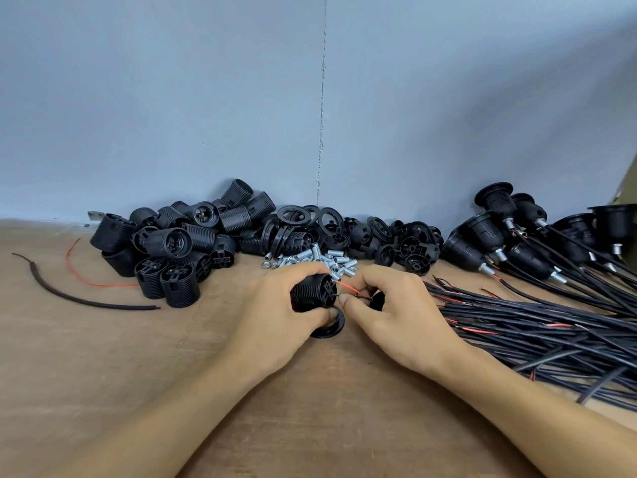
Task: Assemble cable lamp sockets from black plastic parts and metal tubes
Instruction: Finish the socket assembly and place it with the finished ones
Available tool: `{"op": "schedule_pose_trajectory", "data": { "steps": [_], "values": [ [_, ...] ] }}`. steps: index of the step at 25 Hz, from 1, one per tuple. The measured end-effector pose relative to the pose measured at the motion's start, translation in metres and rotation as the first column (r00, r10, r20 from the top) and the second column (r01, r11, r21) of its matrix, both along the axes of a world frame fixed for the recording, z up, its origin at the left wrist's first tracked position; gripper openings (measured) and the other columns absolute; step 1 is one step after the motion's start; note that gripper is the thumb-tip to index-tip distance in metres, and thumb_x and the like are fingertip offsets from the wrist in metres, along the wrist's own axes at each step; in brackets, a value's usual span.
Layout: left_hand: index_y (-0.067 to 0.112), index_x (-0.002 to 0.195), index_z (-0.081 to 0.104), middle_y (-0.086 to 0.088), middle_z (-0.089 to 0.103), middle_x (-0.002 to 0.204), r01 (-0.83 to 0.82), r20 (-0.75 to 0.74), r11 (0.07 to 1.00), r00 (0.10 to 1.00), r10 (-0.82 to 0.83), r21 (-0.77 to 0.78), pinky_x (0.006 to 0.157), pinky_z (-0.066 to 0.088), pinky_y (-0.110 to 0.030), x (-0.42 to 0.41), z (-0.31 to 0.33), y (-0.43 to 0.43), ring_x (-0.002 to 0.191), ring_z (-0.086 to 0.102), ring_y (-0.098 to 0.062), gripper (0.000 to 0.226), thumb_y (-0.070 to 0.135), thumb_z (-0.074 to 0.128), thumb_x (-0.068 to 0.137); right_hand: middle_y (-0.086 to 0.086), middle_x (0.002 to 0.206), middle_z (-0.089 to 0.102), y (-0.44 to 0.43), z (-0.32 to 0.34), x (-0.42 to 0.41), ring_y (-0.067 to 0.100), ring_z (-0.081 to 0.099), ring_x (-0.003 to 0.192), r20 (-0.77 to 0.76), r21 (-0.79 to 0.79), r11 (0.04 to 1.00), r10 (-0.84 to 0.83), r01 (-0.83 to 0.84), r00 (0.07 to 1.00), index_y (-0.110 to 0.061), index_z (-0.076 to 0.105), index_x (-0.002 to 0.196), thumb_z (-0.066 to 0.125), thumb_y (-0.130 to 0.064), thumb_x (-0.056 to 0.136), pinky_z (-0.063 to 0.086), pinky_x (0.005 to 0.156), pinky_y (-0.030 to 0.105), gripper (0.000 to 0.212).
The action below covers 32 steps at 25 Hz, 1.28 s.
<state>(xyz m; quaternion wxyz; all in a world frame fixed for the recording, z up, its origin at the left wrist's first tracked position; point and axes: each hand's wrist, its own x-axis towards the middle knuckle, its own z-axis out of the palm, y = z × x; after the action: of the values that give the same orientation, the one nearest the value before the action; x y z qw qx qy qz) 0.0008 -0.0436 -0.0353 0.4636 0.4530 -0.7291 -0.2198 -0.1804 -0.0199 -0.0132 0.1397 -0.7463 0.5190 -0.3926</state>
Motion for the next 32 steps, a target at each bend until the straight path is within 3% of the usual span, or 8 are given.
{"op": "schedule_pose_trajectory", "data": {
  "steps": [4, 9, 16, 19, 23, 26, 32],
  "values": [
    [0.033, 0.096, 0.072, 0.015, 0.07, 0.084, -0.003, 0.042, 1.0, 0.999, 0.004, -0.022, 0.076, 0.048, -0.022, -0.0014, -0.0001, -0.0011, 0.085, 0.064, -0.006, 0.038, 0.014, 0.088, 0.068, -0.011, 0.06, 0.053, 0.0007, -0.0006, 0.0016, 0.004, 0.05, 0.063, -0.019, 0.019, 1.0, 0.022, -0.022, 1.0, -0.029, 0.059, 0.066, 0.069, -0.015, 0.086, 0.037, 0.06, 0.015, 0.026],
    [0.03, 0.092, 0.07, 0.01, 0.068, 0.08, 0.042, 0.068, 0.999, 0.997, -0.04, -0.024, 0.073, 0.054, -0.04, -0.002, -0.0004, -0.0019, 0.078, 0.063, -0.013, 0.032, 0.016, 0.086, 0.068, -0.007, 0.06, 0.053, 0.001, -0.0006, 0.0034, 0.008, 0.047, 0.061, 0.013, 0.026, 1.0, -0.018, 0.018, 1.0, -0.03, 0.056, 0.063, 0.068, -0.015, 0.087, 0.037, 0.059, 0.019, 0.031],
    [0.035, 0.099, 0.068, 0.008, 0.072, 0.086, 0.09, -0.016, 0.995, 0.996, -0.089, 0.033, 0.083, 0.058, -0.05, -0.0021, -0.0027, -0.0052, 0.085, 0.069, -0.019, 0.036, 0.026, 0.078, 0.066, -0.01, 0.062, 0.053, -0.0002, 0.0019, 0.0005, 0.005, 0.046, 0.062, 0.044, 0.075, 0.997, -0.026, 0.022, 0.999, -0.027, 0.062, 0.069, 0.069, -0.019, 0.089, 0.038, 0.061, 0.018, 0.022],
    [0.03, 0.099, 0.068, 0.007, 0.07, 0.085, 0.096, 0.02, 0.995, 0.995, -0.096, 0.016, 0.08, 0.057, -0.05, -0.0026, -0.0026, -0.0063, 0.083, 0.067, -0.019, 0.034, 0.025, 0.077, 0.066, -0.006, 0.067, 0.059, -0.0006, 0.0017, -0.001, 0.009, 0.051, 0.066, 0.062, 0.085, 0.996, -0.025, 0.019, 0.998, -0.022, 0.067, 0.073, 0.069, -0.019, 0.089, 0.042, 0.066, 0.024, 0.016],
    [0.028, 0.099, 0.069, 0.006, 0.07, 0.086, 0.101, 0.018, 0.994, 0.995, -0.101, 0.032, 0.082, 0.056, -0.052, -0.0013, -0.0013, -0.0061, 0.086, 0.067, -0.021, 0.034, 0.026, 0.078, 0.067, -0.002, 0.069, 0.06, 0.0016, 0.0008, 0.0017, 0.007, 0.05, 0.067, 0.025, 0.04, 0.999, -0.007, 0.006, 1.0, -0.021, 0.064, 0.073, 0.068, -0.016, 0.089, 0.038, 0.063, 0.016, 0.018],
    [0.027, 0.098, 0.07, 0.006, 0.07, 0.087, 0.123, 0.067, 0.992, 0.99, -0.124, 0.015, 0.08, 0.056, -0.05, -0.0015, -0.0002, -0.005, 0.087, 0.066, -0.02, 0.031, 0.028, 0.077, 0.068, 0.001, 0.069, 0.059, -0.0001, 0.0, 0.0006, 0.011, 0.05, 0.068, 0.02, 0.037, 0.999, -0.03, 0.03, 0.999, -0.018, 0.064, 0.073, 0.068, -0.016, 0.089, 0.038, 0.063, 0.019, 0.017],
    [0.029, 0.097, 0.07, 0.007, 0.07, 0.083, 0.097, 0.005, 0.995, 0.995, -0.097, 0.037, 0.079, 0.056, -0.05, -0.0009, -0.0003, -0.0046, 0.08, 0.066, -0.017, 0.03, 0.031, 0.078, 0.067, -0.005, 0.068, 0.059, 0.0015, -0.0001, 0.0012, 0.006, 0.051, 0.067, 0.016, 0.029, 0.999, -0.03, 0.029, 0.999, -0.028, 0.063, 0.068, 0.071, -0.019, 0.088, 0.039, 0.063, 0.018, 0.023]
  ]
}}
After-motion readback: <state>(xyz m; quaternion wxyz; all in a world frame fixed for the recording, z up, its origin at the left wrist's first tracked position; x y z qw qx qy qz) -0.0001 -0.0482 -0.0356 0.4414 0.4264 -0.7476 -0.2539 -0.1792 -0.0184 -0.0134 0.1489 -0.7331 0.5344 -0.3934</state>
